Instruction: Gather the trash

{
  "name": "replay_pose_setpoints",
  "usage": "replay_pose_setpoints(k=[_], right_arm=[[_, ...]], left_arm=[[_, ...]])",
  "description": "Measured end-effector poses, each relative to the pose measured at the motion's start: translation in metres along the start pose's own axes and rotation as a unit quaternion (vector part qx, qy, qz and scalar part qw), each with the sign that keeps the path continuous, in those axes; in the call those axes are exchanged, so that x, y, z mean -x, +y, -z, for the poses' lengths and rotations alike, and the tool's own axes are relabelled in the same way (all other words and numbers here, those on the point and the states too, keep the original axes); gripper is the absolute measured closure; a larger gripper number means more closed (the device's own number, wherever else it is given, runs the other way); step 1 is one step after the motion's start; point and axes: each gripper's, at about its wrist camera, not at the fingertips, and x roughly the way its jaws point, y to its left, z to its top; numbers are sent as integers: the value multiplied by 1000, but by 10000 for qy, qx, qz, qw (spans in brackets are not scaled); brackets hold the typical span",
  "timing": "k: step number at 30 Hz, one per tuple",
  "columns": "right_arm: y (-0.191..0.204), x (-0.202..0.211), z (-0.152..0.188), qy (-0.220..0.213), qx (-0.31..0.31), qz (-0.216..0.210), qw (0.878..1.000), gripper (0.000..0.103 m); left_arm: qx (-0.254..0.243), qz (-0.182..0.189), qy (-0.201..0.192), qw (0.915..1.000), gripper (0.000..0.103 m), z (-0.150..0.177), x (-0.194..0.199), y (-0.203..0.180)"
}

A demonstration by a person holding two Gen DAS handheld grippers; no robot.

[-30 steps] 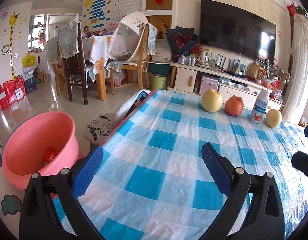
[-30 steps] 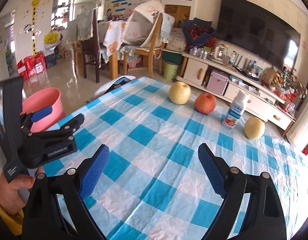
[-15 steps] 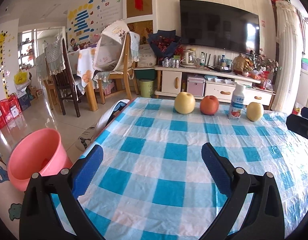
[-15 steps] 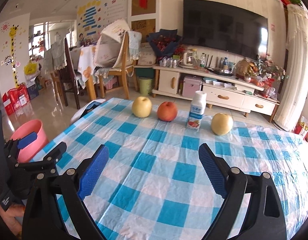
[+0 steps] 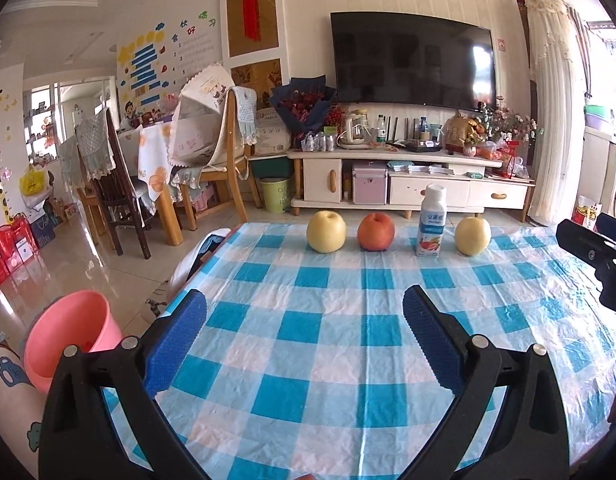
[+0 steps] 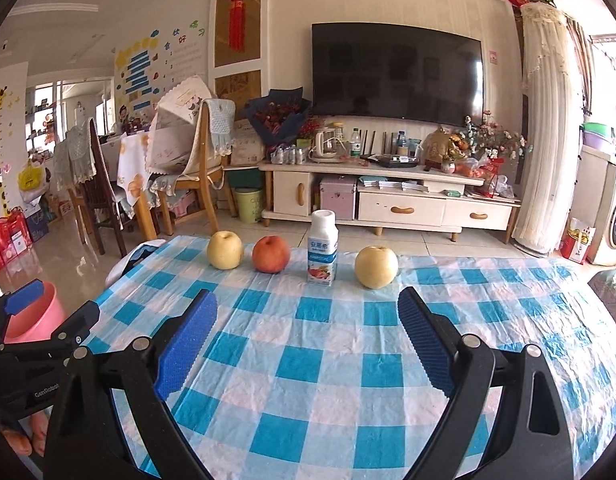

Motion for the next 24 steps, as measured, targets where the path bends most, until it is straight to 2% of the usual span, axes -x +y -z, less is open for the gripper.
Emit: replay_pose_setpoints(k=[7, 13, 24], right_arm=[[-28, 16, -4, -293, -215, 177, 9992, 10], [-43, 23, -5, -442, -159, 394, 9981, 10], [-50, 15, 5, -334, 95, 602, 9976, 10]], left_arm=[[-80, 59, -105, 9999, 4, -13, 10, -25], [-35, 162, -129, 9998, 4, -19, 12, -42], [80, 258, -35, 9996, 4, -14, -3, -56]])
